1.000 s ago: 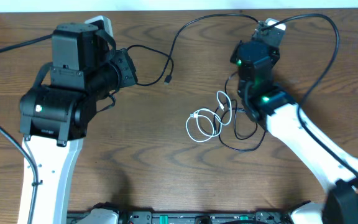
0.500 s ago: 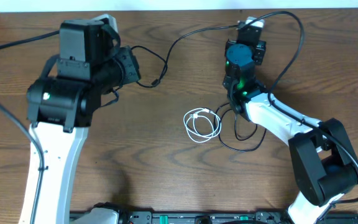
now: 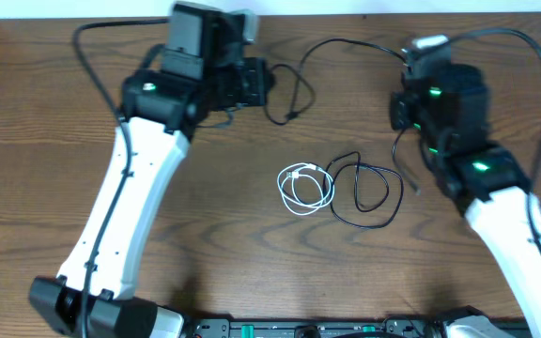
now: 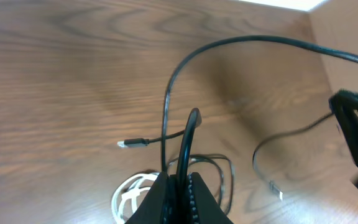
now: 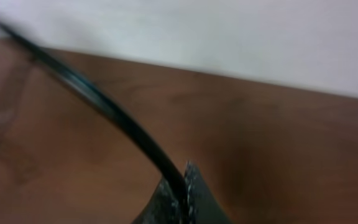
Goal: Untangle cables
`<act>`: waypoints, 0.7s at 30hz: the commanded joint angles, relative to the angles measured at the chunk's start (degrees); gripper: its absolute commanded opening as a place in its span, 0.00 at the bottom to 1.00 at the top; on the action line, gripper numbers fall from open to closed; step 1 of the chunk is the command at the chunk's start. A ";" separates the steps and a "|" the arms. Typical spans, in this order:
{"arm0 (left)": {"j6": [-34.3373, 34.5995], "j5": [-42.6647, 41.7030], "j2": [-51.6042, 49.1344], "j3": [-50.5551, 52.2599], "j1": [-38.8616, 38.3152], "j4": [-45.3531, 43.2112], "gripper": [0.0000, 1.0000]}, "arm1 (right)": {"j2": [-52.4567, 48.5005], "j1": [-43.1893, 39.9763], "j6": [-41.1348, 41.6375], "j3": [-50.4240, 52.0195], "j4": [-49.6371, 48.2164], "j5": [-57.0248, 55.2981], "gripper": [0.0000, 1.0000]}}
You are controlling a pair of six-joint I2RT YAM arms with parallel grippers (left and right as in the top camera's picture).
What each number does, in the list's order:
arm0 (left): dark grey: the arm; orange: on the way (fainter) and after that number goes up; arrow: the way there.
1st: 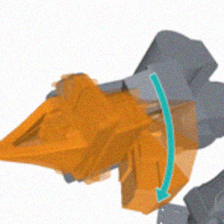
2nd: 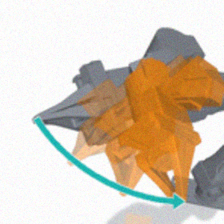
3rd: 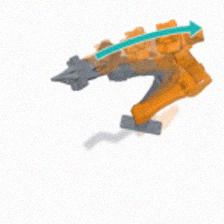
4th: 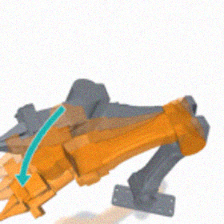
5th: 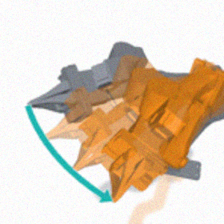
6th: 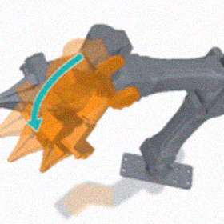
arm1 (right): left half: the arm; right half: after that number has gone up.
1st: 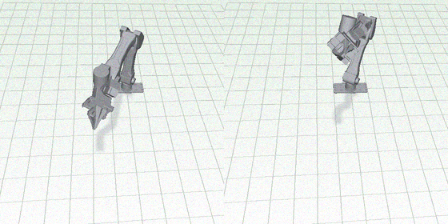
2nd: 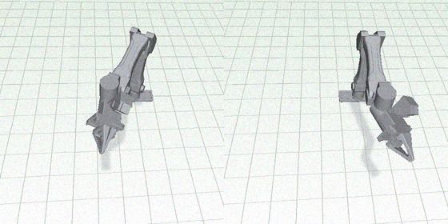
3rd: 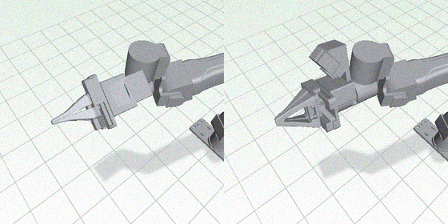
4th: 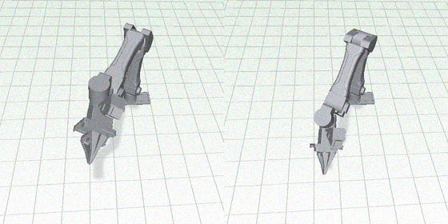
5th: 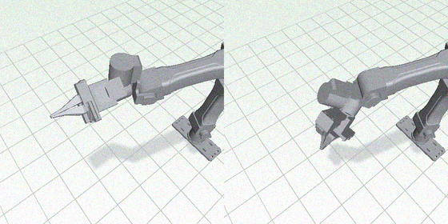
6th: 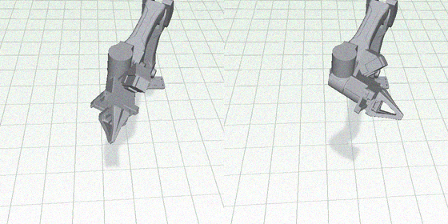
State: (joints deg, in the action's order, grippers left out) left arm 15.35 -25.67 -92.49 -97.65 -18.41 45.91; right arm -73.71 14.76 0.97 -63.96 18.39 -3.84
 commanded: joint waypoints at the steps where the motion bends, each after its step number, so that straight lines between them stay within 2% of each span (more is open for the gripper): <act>1: -0.44 -2.36 -1.88 -0.83 -3.80 -2.36 0.07 | 2.89 -4.61 1.77 -0.09 6.56 29.05 0.01; 4: 2.29 -2.38 -3.39 -0.83 -5.86 -3.54 0.07 | 2.51 -6.97 -4.72 -0.07 11.56 42.86 0.01; 8: 6.56 -2.40 -3.98 -0.83 -7.23 -3.96 0.07 | 0.50 -7.17 -6.21 -0.07 13.29 49.16 0.01; 11: 11.19 -2.40 -4.00 -0.83 -7.41 -4.48 0.07 | -1.88 -7.15 -6.23 -0.07 11.74 56.76 0.01; 16: 22.99 -2.40 -4.00 -0.83 -7.39 -4.94 0.07 | -7.23 -6.27 -6.21 -0.07 9.07 65.37 0.01; 21: 31.36 -2.38 -4.00 -0.83 -7.39 -4.96 0.07 | -11.85 -3.82 -3.63 -0.07 1.57 74.05 0.01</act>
State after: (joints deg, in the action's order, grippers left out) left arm 37.85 -27.14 -96.66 -97.65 -25.78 41.23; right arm -83.48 9.17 -4.10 -63.94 23.16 59.86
